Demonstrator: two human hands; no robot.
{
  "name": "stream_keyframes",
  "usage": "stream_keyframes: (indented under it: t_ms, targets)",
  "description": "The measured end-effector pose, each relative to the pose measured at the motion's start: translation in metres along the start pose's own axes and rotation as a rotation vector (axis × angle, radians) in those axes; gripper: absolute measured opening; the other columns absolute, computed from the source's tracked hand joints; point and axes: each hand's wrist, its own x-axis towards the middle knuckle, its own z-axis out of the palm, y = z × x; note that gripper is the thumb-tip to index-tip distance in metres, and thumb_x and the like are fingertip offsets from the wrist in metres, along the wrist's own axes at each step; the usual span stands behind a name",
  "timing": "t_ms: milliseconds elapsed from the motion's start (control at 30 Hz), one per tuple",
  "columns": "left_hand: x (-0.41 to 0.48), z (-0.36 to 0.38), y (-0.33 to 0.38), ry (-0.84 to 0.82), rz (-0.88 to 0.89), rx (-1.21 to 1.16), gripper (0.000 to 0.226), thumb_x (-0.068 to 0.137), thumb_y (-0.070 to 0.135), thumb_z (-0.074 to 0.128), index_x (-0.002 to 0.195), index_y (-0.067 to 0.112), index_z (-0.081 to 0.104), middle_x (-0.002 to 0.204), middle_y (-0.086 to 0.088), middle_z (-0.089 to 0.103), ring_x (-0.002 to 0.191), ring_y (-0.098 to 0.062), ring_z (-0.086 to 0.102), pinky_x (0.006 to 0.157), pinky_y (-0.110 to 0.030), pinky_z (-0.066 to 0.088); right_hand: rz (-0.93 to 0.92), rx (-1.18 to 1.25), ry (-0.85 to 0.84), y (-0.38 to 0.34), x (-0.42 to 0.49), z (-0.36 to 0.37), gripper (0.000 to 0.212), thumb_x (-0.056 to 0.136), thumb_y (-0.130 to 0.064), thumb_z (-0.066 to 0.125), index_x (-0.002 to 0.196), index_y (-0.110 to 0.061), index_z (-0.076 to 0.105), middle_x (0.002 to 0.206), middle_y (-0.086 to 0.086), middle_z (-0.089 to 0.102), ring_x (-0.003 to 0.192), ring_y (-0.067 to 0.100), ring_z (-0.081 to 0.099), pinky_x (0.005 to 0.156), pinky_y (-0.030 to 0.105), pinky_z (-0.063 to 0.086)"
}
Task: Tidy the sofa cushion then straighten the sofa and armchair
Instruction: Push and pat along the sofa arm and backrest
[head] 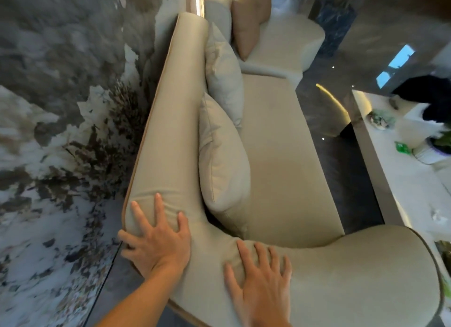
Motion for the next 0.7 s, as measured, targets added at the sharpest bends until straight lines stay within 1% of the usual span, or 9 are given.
stream_keyframes:
  t_ms: [100,200,267,400,533,633,700]
  targets:
    - [0.026,-0.001,0.008,0.016,0.018,0.019,0.071,0.081,0.074,0.021,0.146,0.051,0.006,0.16,0.003,0.007,0.126,-0.048,0.023,0.091,-0.062,0.036,0.023,0.042,0.033,-0.018,0.021,0.003,0.06,0.067,-0.069,0.054,0.12,-0.043,0.066,0.116,0.006,0.072,0.109,0.037,0.063,0.1,0.057,0.034]
    - [0.052,0.0,0.014,0.031,0.023,0.043,0.072,0.079,0.076,0.017,0.146,0.052,0.005,0.16,0.003,0.009,0.125,-0.047,0.024,0.089,-0.06,0.038,0.037,0.082,0.068,-0.033,0.042,0.006,0.061,0.061,-0.068,0.056,0.113,-0.041,0.071,0.109,0.007,0.074,0.101,0.038,0.067,0.096,0.057,0.036]
    - [0.068,-0.002,0.016,0.018,0.024,0.072,0.073,0.078,0.078,0.015,0.145,0.054,0.002,0.161,0.005,0.006,0.125,-0.046,0.023,0.091,-0.059,0.037,0.033,0.104,0.088,-0.045,0.052,0.009,0.062,0.057,-0.067,0.056,0.109,-0.04,0.073,0.104,0.009,0.075,0.094,0.038,0.068,0.093,0.057,0.038]
    - [0.094,-0.007,0.016,0.006,0.031,0.079,0.073,0.076,0.079,0.012,0.144,0.056,-0.001,0.162,0.009,0.001,0.126,-0.044,0.022,0.093,-0.056,0.036,0.075,0.153,0.064,-0.073,0.069,0.011,0.064,0.052,-0.068,0.05,0.1,-0.037,0.078,0.098,0.012,0.076,0.088,0.039,0.07,0.092,0.055,0.033]
    - [0.132,-0.014,0.015,0.013,0.053,0.058,0.072,0.077,0.079,0.016,0.144,0.058,0.0,0.162,0.01,-0.001,0.128,-0.044,0.022,0.096,-0.054,0.036,0.052,0.189,0.11,-0.107,0.087,0.017,0.063,0.046,-0.064,0.048,0.087,-0.029,0.081,0.084,0.016,0.073,0.076,0.042,0.069,0.09,0.054,0.031]
    - [0.167,-0.018,0.01,0.014,0.094,0.048,0.072,0.078,0.08,0.017,0.144,0.058,0.0,0.162,0.011,-0.002,0.13,-0.043,0.021,0.099,-0.055,0.035,0.05,0.19,0.14,-0.138,0.1,0.024,0.064,0.049,-0.061,0.047,0.084,-0.021,0.082,0.082,0.019,0.072,0.076,0.047,0.068,0.091,0.055,0.03]
    - [0.187,-0.018,0.005,0.026,0.115,0.041,0.072,0.077,0.081,0.015,0.143,0.059,-0.002,0.162,0.012,-0.002,0.131,-0.043,0.02,0.1,-0.056,0.033,0.043,0.219,0.164,-0.155,0.107,0.03,0.064,0.051,-0.061,0.046,0.083,-0.019,0.082,0.082,0.022,0.071,0.078,0.047,0.066,0.092,0.055,0.029]
